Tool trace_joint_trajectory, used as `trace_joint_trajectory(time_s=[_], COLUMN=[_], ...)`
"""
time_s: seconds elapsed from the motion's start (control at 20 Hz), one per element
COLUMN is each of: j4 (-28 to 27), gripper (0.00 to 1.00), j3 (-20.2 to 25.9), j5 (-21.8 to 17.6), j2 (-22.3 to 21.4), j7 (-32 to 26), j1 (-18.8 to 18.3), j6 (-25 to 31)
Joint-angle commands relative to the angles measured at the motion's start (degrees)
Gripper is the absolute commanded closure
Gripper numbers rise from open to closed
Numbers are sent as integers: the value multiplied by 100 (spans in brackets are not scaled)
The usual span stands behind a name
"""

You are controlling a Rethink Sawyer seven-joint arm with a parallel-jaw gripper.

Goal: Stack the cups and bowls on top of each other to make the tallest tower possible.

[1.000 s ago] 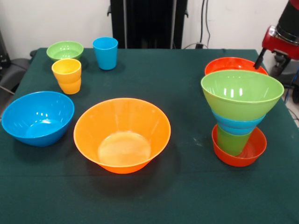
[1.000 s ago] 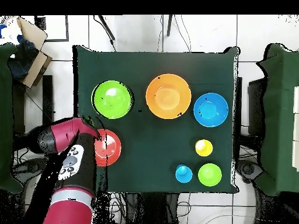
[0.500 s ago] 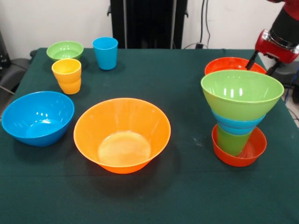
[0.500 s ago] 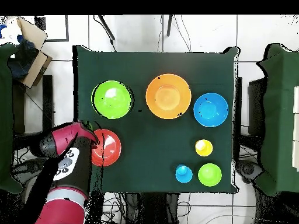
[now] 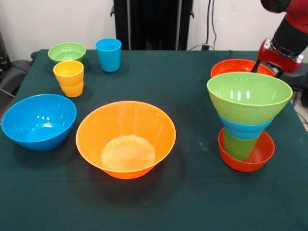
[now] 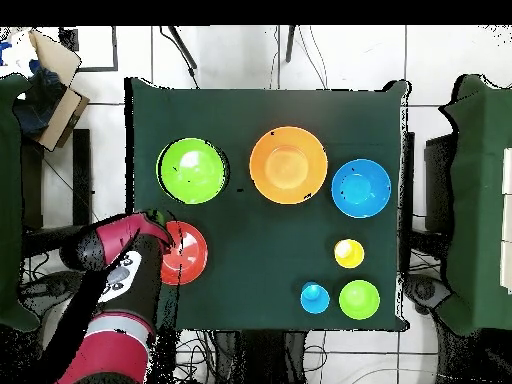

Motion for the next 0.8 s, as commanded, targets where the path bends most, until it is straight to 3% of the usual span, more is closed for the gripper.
trace_joint_trajectory(time_s=[0.05,0.8], j4=[-47,216], gripper=[0,0], j3=[376,591], j5=[-102,16], j2=[219,17], j7=[363,239], j1=[-27,-114], j6=[-543,-505])
